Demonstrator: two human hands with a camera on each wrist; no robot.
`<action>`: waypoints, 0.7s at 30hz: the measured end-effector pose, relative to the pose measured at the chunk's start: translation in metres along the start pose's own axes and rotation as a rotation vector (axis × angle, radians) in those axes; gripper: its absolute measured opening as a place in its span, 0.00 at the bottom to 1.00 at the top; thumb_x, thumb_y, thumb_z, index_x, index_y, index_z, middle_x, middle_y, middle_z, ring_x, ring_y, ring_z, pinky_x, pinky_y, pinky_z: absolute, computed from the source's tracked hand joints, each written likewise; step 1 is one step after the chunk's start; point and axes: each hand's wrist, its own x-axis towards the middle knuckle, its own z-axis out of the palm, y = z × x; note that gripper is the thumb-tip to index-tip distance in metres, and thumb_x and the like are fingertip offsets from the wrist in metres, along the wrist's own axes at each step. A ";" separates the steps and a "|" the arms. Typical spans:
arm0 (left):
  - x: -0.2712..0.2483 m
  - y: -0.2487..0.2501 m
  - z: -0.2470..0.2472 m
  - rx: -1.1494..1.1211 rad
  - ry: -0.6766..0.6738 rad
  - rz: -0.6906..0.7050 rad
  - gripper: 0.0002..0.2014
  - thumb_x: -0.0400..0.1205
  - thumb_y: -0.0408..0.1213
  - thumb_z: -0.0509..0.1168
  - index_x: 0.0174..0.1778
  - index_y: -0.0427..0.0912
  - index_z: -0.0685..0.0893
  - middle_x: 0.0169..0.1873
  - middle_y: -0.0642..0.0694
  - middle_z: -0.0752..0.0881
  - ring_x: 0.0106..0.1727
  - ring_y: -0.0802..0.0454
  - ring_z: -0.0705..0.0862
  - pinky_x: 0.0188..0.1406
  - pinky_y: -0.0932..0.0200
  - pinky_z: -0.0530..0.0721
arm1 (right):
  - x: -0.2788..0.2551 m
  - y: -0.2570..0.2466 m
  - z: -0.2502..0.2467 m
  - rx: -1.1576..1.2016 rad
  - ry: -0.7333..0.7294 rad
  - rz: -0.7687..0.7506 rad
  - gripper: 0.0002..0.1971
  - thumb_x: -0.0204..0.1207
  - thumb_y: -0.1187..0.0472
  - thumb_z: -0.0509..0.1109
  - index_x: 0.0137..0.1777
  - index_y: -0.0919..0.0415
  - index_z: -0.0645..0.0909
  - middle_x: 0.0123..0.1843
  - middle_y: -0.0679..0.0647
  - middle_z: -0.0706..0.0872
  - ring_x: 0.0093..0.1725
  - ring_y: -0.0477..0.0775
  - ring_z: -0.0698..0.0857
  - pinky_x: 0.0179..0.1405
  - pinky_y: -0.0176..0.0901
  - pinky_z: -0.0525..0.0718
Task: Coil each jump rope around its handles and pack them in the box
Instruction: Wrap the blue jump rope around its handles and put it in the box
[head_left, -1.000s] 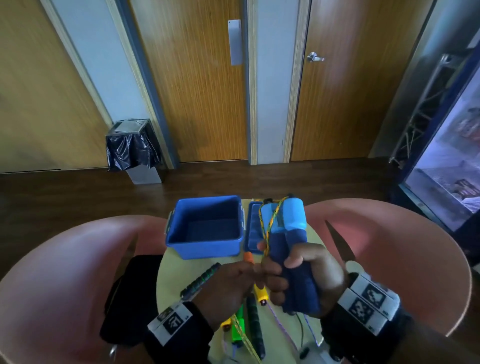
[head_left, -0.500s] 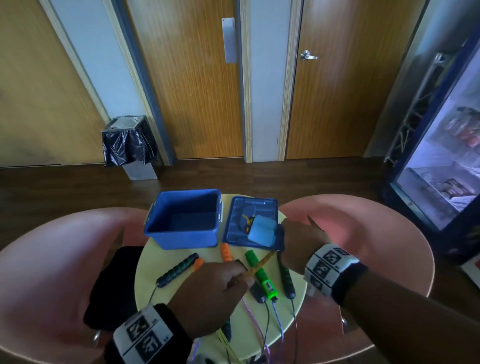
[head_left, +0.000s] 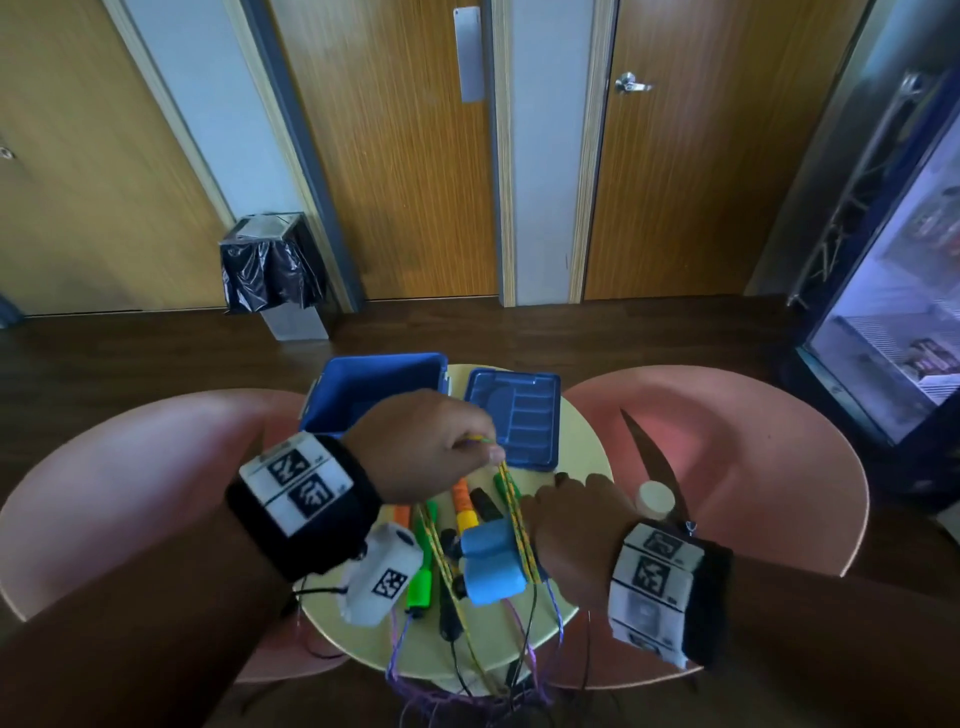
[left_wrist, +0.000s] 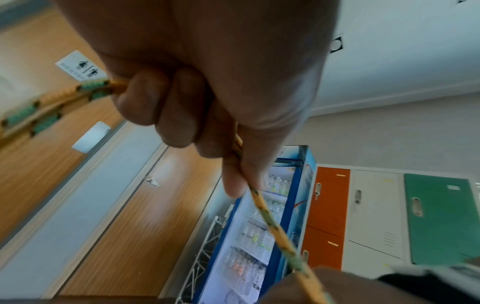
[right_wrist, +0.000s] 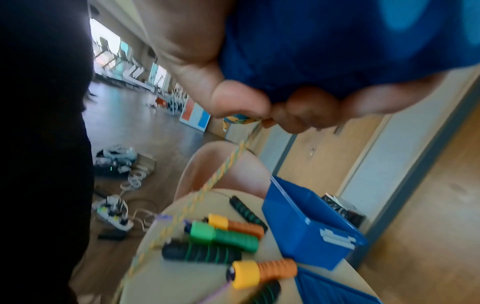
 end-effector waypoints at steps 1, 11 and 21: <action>0.003 -0.006 0.001 -0.065 -0.018 -0.034 0.15 0.81 0.60 0.61 0.38 0.56 0.84 0.34 0.55 0.86 0.37 0.61 0.83 0.40 0.51 0.83 | -0.007 -0.004 -0.006 0.006 0.022 -0.026 0.17 0.77 0.61 0.65 0.65 0.60 0.70 0.57 0.57 0.81 0.56 0.64 0.82 0.47 0.53 0.69; 0.003 -0.017 0.036 -0.673 0.022 -0.116 0.08 0.78 0.54 0.68 0.33 0.64 0.88 0.37 0.61 0.89 0.43 0.64 0.86 0.47 0.63 0.80 | -0.052 -0.006 -0.070 0.276 0.125 0.018 0.14 0.73 0.54 0.66 0.59 0.50 0.72 0.53 0.46 0.81 0.49 0.56 0.85 0.42 0.43 0.77; -0.045 0.010 -0.016 -1.098 0.022 0.102 0.18 0.72 0.60 0.75 0.37 0.48 0.88 0.24 0.48 0.80 0.25 0.56 0.76 0.27 0.67 0.74 | -0.027 0.042 -0.070 0.372 0.172 0.326 0.13 0.69 0.54 0.67 0.52 0.49 0.71 0.46 0.47 0.82 0.47 0.55 0.87 0.45 0.48 0.87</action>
